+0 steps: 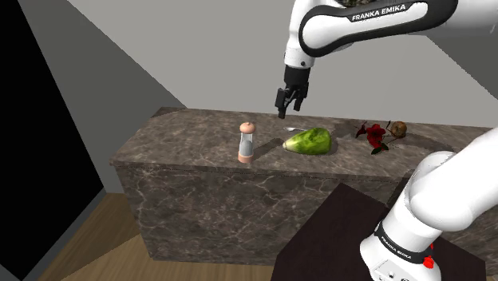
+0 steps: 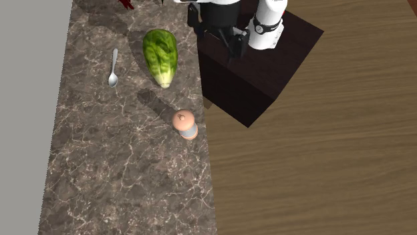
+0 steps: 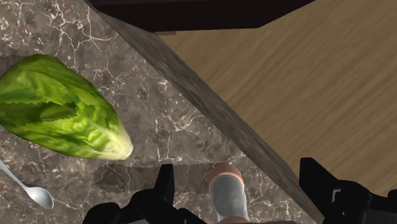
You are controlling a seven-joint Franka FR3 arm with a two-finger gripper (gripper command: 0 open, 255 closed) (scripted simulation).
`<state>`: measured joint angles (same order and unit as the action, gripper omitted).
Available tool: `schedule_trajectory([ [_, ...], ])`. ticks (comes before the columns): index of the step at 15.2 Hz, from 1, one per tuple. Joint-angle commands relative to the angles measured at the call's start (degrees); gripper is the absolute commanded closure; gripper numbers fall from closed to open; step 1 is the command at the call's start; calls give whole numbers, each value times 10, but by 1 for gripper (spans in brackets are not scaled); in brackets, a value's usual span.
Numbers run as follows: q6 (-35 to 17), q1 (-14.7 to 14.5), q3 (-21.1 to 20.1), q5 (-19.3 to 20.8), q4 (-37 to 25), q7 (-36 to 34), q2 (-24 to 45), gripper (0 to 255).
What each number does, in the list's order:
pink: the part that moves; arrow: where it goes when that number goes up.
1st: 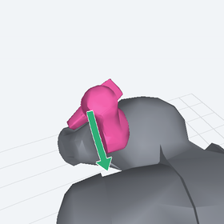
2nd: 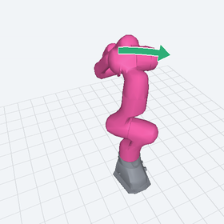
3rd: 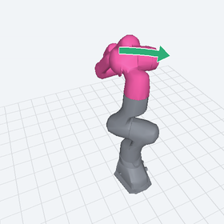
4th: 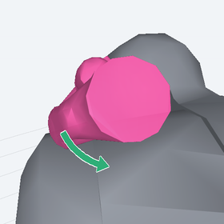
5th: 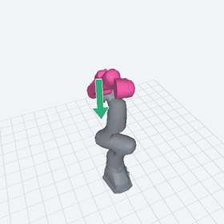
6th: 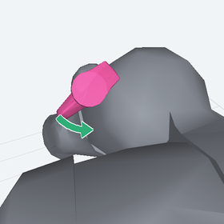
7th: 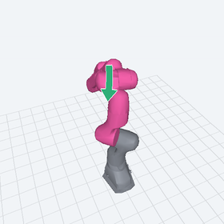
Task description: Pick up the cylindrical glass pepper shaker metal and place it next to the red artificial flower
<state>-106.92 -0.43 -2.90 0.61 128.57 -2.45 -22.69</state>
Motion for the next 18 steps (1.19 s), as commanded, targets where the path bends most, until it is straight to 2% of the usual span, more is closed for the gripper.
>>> schedule_trajectory([
  [1, -20, 1, -8, 6, -22, -17, 44, 0],
  [8, -59, 2, -26, 41, -137, -72, 204, 0],
  [15, -58, -8, -28, 81, -295, -120, 370, 0],
  [18, -71, -8, -26, 85, -295, -123, 383, 0],
])
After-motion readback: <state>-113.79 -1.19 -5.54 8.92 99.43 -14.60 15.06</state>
